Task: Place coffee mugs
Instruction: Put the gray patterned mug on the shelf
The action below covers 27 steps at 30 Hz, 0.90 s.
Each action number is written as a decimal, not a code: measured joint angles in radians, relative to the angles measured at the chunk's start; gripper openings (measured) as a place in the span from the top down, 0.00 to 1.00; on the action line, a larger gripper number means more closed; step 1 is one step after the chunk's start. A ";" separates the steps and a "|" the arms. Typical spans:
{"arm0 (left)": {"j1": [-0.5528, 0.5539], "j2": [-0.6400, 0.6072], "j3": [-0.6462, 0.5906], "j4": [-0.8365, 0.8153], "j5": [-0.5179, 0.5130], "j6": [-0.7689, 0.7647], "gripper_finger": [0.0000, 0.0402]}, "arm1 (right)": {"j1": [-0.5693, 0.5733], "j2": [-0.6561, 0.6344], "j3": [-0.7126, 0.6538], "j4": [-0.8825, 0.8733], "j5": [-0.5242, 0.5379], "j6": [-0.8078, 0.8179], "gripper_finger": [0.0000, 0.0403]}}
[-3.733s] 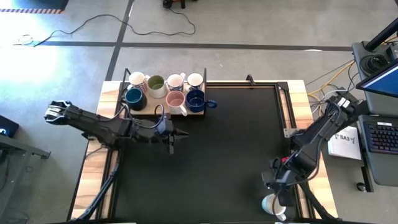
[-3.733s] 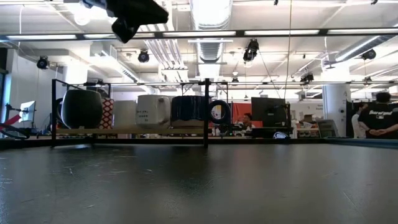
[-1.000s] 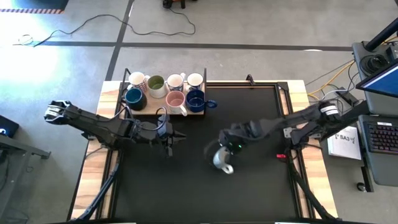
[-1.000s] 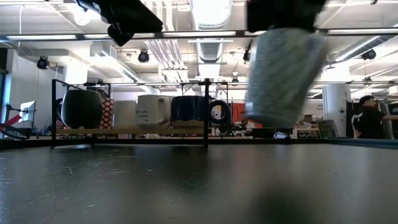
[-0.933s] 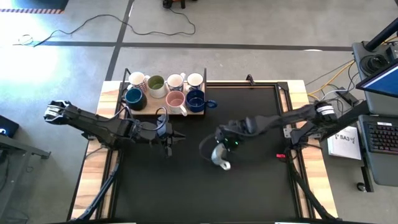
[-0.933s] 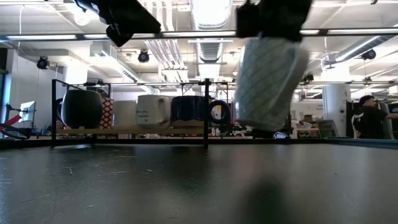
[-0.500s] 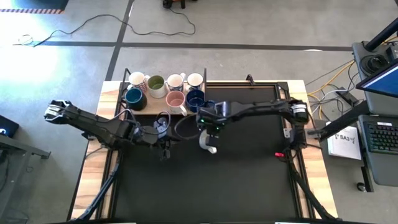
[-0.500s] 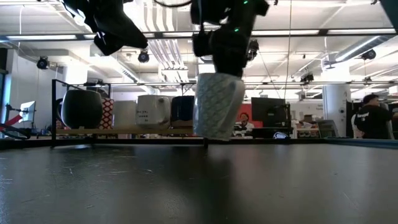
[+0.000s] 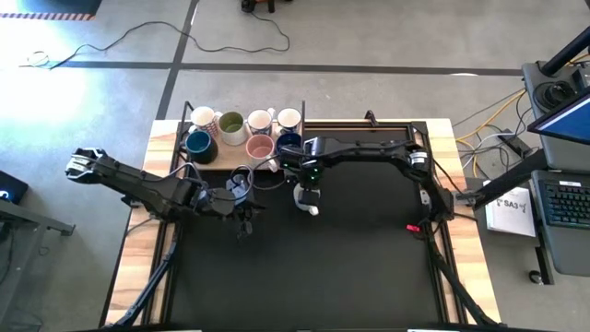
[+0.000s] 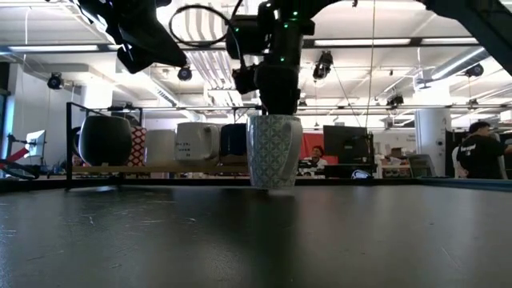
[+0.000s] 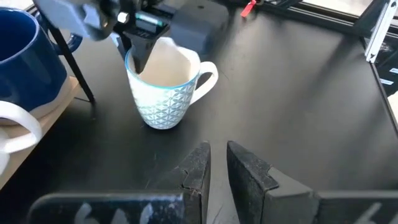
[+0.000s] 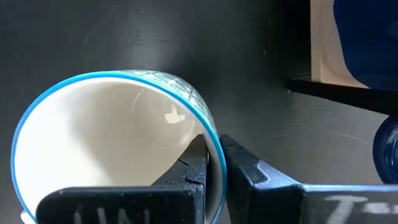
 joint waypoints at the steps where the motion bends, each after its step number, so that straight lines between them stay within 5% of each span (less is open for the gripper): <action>1: 0.000 0.000 0.000 0.000 0.000 0.000 0.91 | -0.003 0.009 0.009 -0.005 0.002 -0.002 0.96; 27: -0.002 0.000 0.000 -0.026 0.000 0.008 0.91 | -0.036 0.045 0.028 0.018 -0.002 0.114 0.89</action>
